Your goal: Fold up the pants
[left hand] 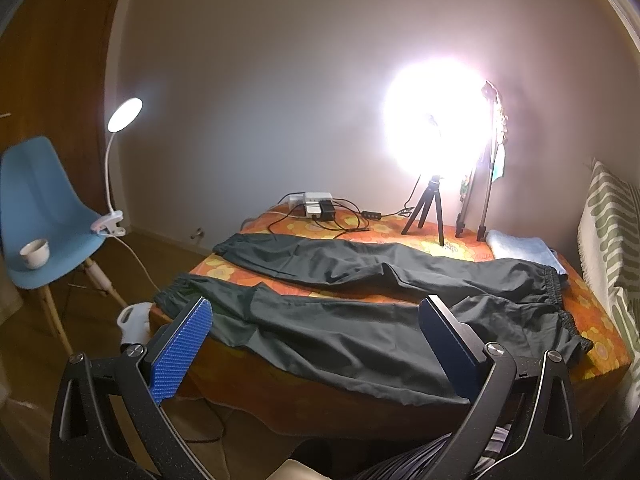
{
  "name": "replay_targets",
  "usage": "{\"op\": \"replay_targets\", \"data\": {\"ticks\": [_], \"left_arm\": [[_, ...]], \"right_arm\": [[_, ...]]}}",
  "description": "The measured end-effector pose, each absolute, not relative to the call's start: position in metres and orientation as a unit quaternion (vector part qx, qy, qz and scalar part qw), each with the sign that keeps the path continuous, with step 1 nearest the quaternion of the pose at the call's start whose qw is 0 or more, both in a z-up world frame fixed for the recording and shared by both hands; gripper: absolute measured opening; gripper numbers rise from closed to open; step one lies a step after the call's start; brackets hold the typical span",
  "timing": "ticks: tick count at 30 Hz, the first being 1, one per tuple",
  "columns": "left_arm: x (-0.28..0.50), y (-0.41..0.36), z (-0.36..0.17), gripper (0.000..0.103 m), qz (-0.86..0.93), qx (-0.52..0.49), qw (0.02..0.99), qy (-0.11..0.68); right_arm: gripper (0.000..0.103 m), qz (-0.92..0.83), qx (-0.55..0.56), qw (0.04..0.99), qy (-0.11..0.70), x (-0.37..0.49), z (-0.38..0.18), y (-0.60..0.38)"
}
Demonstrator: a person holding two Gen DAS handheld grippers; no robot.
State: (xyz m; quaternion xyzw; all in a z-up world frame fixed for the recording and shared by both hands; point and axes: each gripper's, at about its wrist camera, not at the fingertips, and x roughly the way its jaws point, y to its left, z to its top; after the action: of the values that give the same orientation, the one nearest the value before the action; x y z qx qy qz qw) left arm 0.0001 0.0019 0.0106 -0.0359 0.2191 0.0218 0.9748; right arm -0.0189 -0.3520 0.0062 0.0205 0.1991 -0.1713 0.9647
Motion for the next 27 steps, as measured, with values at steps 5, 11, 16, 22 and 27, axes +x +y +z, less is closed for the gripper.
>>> {"op": "replay_targets", "data": {"ticks": [5,11,16,22,27], "left_arm": [[-0.0002,0.0026,0.0124,0.103,0.021,-0.035,0.975,0.218],[-0.0007,0.0023,0.0125,0.103,0.021,-0.035,0.975,0.217],[-0.0011,0.0024,0.0130,0.103,0.022,-0.034,0.975,0.217],[-0.0017,0.0026,0.0126,0.103,0.022,-0.034,0.975,0.216],[-0.0021,0.0037,0.0136,0.103,0.023,-0.035,0.976,0.216]], "right_arm": [[0.103,-0.171,0.020,0.965,0.199,-0.0197,0.0060,-0.3523],[0.103,-0.170,0.021,0.965,0.199,-0.0199,0.0068,-0.3523],[0.103,-0.171,0.022,0.965,0.198,-0.0205,0.0054,-0.3524],[0.103,-0.170,0.023,0.965,0.198,-0.0210,0.0052,-0.3523],[0.103,-0.170,0.023,0.965,0.198,-0.0211,0.0052,-0.3528]]}}
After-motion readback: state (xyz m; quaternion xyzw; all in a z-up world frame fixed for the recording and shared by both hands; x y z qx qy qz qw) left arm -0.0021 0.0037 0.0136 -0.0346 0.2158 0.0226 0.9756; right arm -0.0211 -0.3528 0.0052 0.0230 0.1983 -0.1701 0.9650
